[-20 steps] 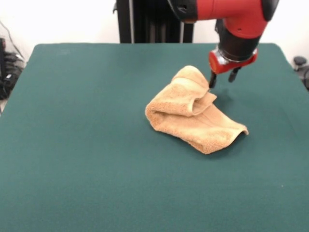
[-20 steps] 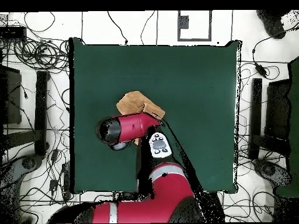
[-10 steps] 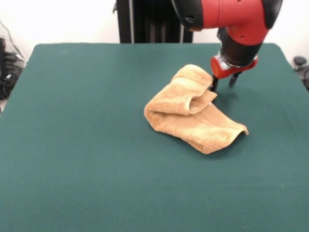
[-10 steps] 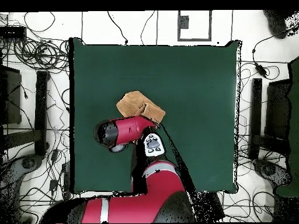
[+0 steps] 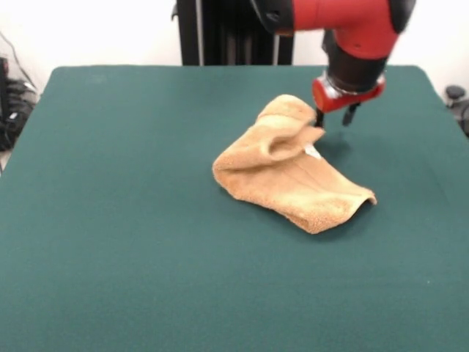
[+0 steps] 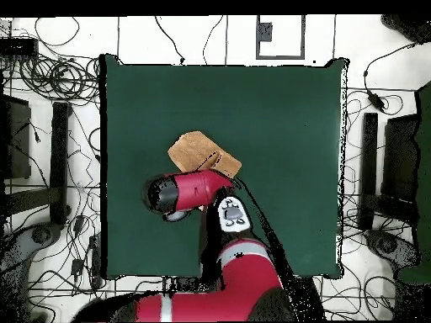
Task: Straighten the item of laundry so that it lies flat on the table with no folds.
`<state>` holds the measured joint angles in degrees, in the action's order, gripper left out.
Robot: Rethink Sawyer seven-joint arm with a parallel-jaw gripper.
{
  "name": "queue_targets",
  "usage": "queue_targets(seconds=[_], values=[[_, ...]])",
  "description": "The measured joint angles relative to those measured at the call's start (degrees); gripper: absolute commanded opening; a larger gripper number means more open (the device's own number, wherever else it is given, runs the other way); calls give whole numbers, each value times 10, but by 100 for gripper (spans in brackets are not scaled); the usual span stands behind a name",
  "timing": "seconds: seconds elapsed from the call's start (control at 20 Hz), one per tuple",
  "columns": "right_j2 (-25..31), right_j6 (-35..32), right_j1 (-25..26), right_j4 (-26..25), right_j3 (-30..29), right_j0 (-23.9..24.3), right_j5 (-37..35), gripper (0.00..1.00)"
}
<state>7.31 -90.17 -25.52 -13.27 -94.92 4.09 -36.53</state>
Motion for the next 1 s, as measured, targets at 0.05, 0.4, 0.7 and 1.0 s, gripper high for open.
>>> queue_targets(seconds=[0.05,0.4,0.7,1.0], values=[[1,0,-9,0,-9,8,1,100],[6,0,-103,0,-87,90,2,100],[6,0,-136,0,-108,103,9,100],[8,0,-146,0,-117,86,26,100]])
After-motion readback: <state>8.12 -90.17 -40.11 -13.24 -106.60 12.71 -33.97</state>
